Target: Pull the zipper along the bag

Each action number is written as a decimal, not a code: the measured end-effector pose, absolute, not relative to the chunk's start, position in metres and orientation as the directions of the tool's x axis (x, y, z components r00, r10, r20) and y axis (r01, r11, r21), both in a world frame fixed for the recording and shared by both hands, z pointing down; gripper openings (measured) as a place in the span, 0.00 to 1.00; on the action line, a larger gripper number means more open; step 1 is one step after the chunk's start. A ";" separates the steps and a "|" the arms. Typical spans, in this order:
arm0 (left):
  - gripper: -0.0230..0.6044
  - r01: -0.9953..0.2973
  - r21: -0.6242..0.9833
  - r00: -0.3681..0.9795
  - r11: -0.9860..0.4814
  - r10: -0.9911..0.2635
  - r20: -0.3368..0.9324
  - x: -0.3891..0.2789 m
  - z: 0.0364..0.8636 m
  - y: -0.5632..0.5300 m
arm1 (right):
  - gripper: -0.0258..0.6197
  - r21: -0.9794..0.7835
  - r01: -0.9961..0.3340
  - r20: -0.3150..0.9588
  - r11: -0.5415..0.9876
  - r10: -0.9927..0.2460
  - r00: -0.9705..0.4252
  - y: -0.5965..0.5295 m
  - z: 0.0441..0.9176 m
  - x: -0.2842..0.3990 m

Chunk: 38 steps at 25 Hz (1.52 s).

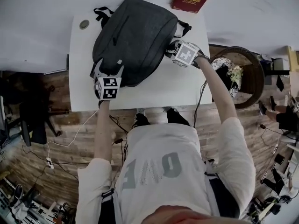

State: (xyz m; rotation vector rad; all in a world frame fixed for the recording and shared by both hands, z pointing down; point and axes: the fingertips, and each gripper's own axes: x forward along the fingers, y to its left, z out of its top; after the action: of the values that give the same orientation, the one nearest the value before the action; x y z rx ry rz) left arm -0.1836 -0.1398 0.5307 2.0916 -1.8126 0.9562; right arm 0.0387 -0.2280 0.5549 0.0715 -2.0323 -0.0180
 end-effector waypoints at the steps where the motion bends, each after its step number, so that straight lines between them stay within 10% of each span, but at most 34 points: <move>1: 0.66 -0.943 -0.252 0.027 -0.218 -0.804 0.595 -0.184 0.531 -0.140 | 0.18 0.031 -0.020 0.899 0.999 -0.036 -0.436 -0.225 0.556 0.039; 25: 0.66 -0.938 -0.261 0.027 -0.227 -0.800 0.599 -0.184 0.529 -0.140 | 0.09 0.126 -0.186 0.867 0.974 -0.199 -0.456 -0.213 0.565 0.041; 32: 0.66 -0.935 -0.250 0.059 -0.252 -0.805 0.591 -0.182 0.528 -0.136 | 0.09 0.193 -0.037 0.928 0.980 -0.195 -0.317 -0.199 0.566 0.054; 38: 0.66 -0.928 -0.239 0.095 -0.287 -0.800 0.592 -0.177 0.529 -0.139 | 0.09 -0.026 0.200 0.997 0.980 0.040 -0.068 -0.172 0.568 0.075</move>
State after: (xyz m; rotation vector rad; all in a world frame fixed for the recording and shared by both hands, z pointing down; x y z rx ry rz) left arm -0.1768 -0.1388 0.5289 2.1703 -1.7437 0.9618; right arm 0.0746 -0.1721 0.5680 -0.1849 -1.6366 -0.1324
